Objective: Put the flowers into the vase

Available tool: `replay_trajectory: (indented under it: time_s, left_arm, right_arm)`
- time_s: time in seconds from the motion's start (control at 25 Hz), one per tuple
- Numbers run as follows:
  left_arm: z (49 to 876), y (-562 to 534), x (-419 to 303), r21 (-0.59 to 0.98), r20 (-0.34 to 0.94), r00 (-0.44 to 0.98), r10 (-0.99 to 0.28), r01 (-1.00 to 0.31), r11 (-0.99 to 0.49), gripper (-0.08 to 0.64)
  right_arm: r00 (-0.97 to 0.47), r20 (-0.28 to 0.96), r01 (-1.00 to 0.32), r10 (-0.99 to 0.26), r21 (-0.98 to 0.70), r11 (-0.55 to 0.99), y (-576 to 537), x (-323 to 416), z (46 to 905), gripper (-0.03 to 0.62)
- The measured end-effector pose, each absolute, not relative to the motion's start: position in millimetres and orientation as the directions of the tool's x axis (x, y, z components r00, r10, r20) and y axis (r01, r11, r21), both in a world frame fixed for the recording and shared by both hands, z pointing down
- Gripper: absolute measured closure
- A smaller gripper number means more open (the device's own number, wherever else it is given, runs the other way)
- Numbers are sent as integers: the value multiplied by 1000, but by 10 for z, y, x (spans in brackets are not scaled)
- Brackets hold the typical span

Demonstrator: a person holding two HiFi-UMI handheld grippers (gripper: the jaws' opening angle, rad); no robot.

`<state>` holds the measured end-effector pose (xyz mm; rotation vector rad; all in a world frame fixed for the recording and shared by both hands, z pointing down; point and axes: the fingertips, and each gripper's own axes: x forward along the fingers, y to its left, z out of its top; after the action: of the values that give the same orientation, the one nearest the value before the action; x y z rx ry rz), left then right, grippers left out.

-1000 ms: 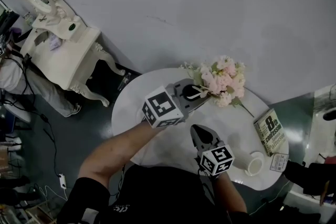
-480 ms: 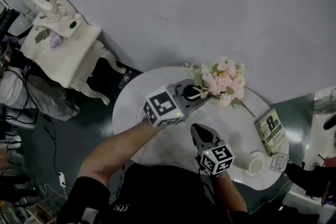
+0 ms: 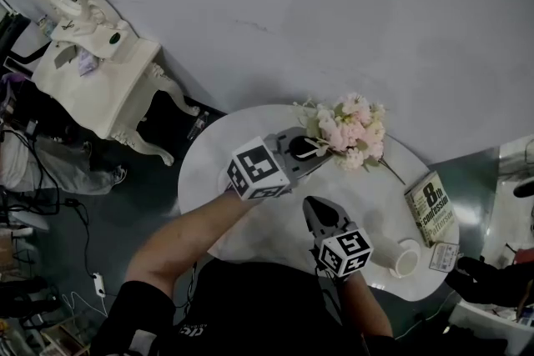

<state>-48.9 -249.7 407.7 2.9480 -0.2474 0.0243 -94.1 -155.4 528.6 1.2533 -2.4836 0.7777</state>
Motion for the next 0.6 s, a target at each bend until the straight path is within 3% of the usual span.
replay_trajectory:
  time_s: [0.6]
  left_arm:
    - [4264,-2506,-490,208,53,985,-165,-173,-963,541]
  right_arm:
    - [-598,451,-801,-663,-360,478,-1554,-901,5338,566]
